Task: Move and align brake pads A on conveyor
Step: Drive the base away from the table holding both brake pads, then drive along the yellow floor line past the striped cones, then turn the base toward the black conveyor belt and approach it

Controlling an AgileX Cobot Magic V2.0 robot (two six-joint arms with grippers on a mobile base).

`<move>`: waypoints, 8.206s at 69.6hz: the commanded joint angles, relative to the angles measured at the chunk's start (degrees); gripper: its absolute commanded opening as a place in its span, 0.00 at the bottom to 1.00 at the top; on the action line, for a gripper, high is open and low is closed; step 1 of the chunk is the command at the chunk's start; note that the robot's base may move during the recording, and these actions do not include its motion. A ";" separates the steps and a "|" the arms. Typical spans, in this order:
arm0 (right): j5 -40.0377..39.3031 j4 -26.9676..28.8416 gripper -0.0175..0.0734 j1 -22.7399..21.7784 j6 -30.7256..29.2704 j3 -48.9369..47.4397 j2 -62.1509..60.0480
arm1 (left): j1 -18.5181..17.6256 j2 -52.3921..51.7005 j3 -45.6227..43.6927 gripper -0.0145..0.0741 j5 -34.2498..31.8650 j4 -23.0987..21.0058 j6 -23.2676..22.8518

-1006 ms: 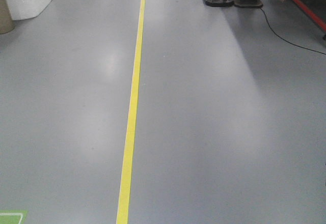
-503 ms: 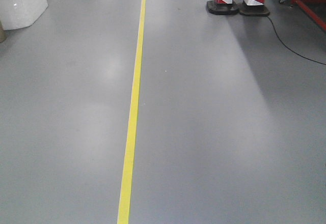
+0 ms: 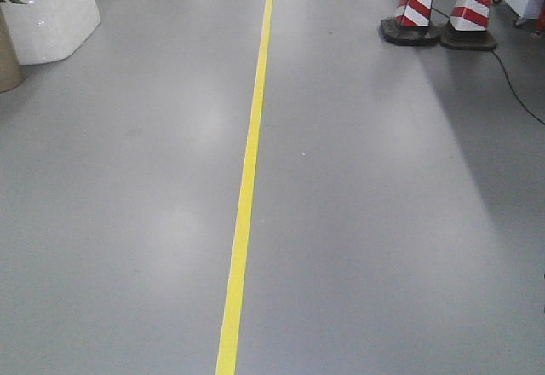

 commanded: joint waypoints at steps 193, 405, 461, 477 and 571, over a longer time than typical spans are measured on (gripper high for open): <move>-5.30 -0.42 0.19 0.03 -0.27 -1.68 0.28 | -0.17 0.31 -1.61 0.16 -5.68 -0.62 -0.46; -5.30 -0.42 0.19 0.03 -0.27 -1.68 0.28 | -0.17 0.31 -1.61 0.16 -5.68 -0.62 -0.46; -5.30 -0.42 0.19 0.03 -0.27 -1.68 0.28 | -0.17 0.31 -1.61 0.16 -5.68 -0.62 -0.46; -5.30 -0.42 0.19 0.03 -0.27 -1.68 0.28 | -0.17 0.31 -1.61 0.16 -5.68 -0.62 -0.46; -5.30 -0.40 0.19 0.03 -0.27 -1.68 0.28 | -0.17 0.31 -1.61 0.16 -5.68 -0.63 -0.46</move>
